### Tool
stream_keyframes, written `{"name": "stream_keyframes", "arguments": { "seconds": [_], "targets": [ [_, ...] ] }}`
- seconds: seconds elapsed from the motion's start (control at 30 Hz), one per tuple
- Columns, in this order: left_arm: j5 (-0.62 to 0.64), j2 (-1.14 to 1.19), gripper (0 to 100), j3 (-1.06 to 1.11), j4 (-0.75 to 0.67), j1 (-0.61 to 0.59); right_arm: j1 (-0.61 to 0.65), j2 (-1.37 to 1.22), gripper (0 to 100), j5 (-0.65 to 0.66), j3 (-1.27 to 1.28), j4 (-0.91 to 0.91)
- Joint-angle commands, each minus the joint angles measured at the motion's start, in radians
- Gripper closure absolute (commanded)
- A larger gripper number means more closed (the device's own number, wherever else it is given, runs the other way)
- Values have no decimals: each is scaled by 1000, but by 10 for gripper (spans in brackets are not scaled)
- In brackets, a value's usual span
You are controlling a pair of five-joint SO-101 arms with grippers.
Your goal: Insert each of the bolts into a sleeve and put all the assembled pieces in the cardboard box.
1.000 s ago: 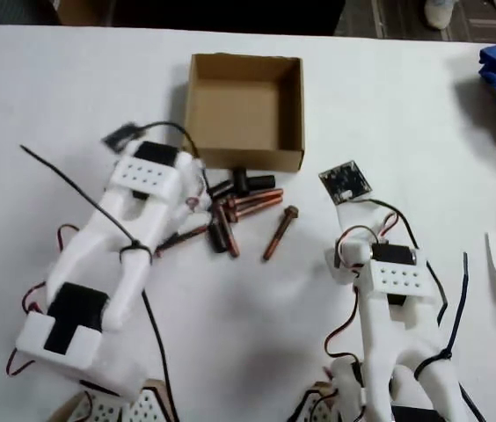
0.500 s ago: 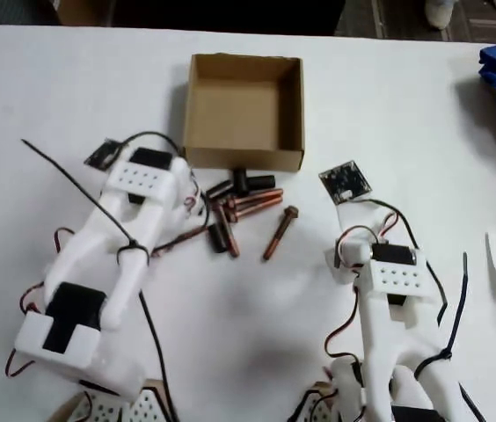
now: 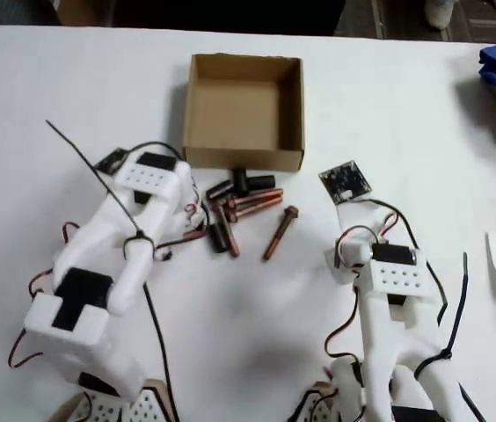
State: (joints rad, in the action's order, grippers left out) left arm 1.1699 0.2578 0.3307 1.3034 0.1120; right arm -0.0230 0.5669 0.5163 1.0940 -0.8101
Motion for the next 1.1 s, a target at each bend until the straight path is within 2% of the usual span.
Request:
{"name": "stream_keyframes", "arguments": {
  "seconds": [0.0, 0.17, 0.23, 0.47, 0.67, 0.73, 0.9, 1.07],
  "targets": [
    [-9, 121, 715, -42, -6, 9, -13, 27, 979, -8, -5, 10],
    [-11, 236, 714, -148, -6, -38, -13, 27, 979, -8, -5, 13],
    [-54, 259, 714, -186, 11, -58, -13, 27, 979, -8, -5, 15],
    [-390, 279, 716, -305, 198, -51, -13, 27, 979, -5, -6, 16],
    [-856, 278, 725, -369, 387, -46, -12, 27, 979, -6, -6, 16],
    [-971, 278, 770, -389, 408, -49, -10, 27, 979, -6, -6, 16],
    [-1111, 278, 985, -424, 410, -51, -10, 27, 979, -8, -6, 16],
    [-1250, 279, 899, -437, 411, -51, -13, 28, 979, -8, -6, 15]
  ]
}}
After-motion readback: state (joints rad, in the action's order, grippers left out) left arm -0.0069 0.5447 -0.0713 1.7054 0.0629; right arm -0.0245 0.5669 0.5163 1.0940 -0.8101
